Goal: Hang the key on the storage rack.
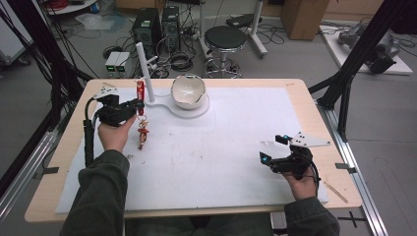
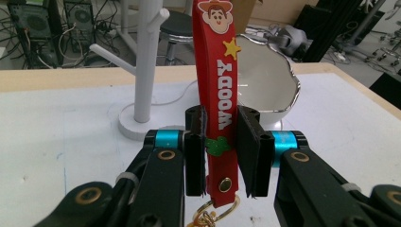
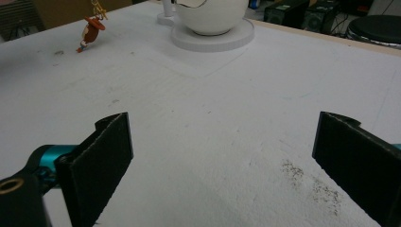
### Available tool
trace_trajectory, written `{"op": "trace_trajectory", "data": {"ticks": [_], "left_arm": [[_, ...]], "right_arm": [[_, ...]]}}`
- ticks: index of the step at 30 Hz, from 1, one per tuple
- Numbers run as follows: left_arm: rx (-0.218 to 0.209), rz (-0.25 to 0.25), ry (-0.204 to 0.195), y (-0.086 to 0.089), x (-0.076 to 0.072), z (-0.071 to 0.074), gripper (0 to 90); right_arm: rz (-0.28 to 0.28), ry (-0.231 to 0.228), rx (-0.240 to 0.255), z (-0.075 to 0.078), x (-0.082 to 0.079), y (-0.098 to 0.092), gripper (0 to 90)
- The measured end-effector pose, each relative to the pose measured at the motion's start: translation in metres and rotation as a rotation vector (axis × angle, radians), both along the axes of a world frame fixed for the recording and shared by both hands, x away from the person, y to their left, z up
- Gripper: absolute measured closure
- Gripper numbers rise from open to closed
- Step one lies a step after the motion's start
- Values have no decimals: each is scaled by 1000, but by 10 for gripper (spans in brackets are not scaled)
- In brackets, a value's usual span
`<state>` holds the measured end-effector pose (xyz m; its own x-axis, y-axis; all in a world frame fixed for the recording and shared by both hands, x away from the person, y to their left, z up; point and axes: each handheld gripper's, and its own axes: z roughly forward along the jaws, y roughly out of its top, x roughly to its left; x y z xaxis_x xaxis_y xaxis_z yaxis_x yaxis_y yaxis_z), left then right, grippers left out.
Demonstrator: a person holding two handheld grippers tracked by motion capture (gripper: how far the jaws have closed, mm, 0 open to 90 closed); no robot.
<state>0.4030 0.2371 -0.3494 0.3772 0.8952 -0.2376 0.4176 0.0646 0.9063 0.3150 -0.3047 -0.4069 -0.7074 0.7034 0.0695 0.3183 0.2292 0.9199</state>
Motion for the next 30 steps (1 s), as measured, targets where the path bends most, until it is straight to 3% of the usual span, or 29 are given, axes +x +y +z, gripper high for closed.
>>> {"op": "trace_trajectory", "data": {"ticks": [5, 15, 18, 30], "left_arm": [[19, 11, 3, 3, 5, 5, 736], [28, 106, 24, 11, 19, -4, 735], [84, 120, 33, 5, 28, 2, 734], [168, 163, 63, -4, 44, 3, 732]], "right_arm": [[0, -1, 4, 0, 1, 0, 52], [7, -2, 6, -1, 2, 0, 52], [10, 1, 10, -1, 2, 0, 52], [11, 3, 21, -1, 2, -2, 52]]}}
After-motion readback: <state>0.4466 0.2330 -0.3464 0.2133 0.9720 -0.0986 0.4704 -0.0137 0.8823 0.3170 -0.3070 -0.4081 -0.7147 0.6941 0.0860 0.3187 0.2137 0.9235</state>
